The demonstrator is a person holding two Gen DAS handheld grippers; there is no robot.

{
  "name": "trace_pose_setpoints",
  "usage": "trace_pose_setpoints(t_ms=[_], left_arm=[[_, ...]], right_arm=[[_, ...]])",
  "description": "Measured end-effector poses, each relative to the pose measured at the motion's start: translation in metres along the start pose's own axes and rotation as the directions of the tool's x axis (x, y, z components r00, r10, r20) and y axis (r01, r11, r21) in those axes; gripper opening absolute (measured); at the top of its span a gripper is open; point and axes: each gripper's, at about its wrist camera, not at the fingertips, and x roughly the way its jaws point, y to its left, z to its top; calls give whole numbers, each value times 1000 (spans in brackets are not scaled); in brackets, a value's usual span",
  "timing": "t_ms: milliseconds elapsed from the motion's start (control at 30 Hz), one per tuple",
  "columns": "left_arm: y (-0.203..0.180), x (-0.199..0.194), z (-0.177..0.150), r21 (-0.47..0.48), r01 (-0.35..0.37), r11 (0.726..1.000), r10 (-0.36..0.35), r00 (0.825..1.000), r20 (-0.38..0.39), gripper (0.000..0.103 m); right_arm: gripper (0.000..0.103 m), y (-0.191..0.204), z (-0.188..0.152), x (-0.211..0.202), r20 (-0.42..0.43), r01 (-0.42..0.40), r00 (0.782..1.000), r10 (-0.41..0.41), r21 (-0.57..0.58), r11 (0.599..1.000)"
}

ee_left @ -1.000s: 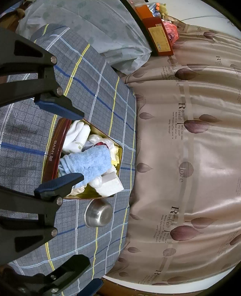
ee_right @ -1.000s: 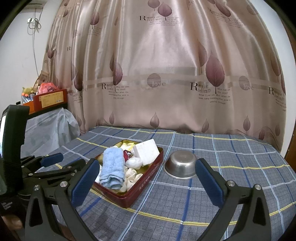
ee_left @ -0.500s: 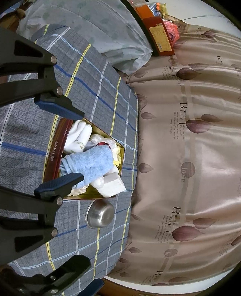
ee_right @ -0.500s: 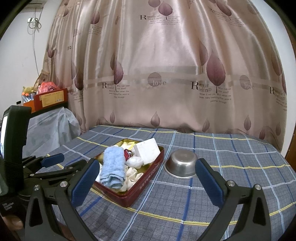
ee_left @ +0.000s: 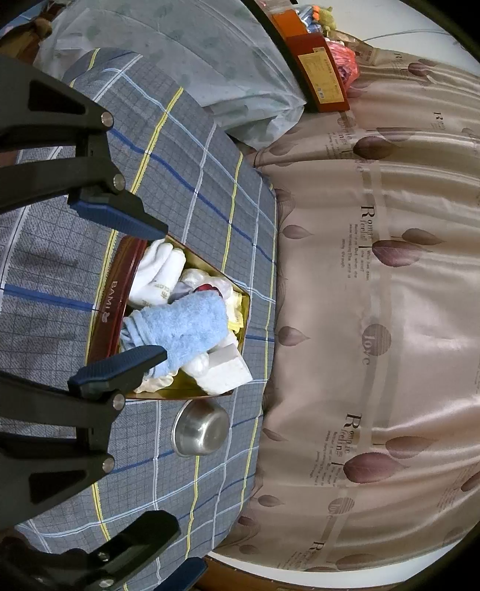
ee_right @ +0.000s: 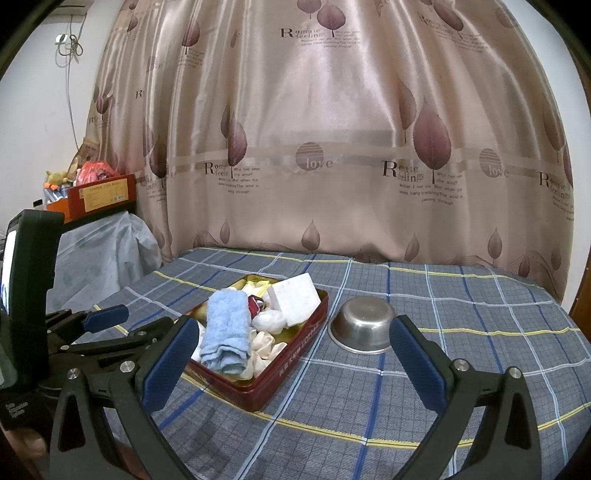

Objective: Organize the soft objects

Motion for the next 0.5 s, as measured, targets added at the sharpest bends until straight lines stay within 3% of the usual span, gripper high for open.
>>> trace_pose_setpoints(t_ms=[500], left_arm=[[2,2,-2,-1,-1,1000,1,1000,-8,61]], right_arm=[[102,0,-1,0,-1,-1,1000,1,1,1000]])
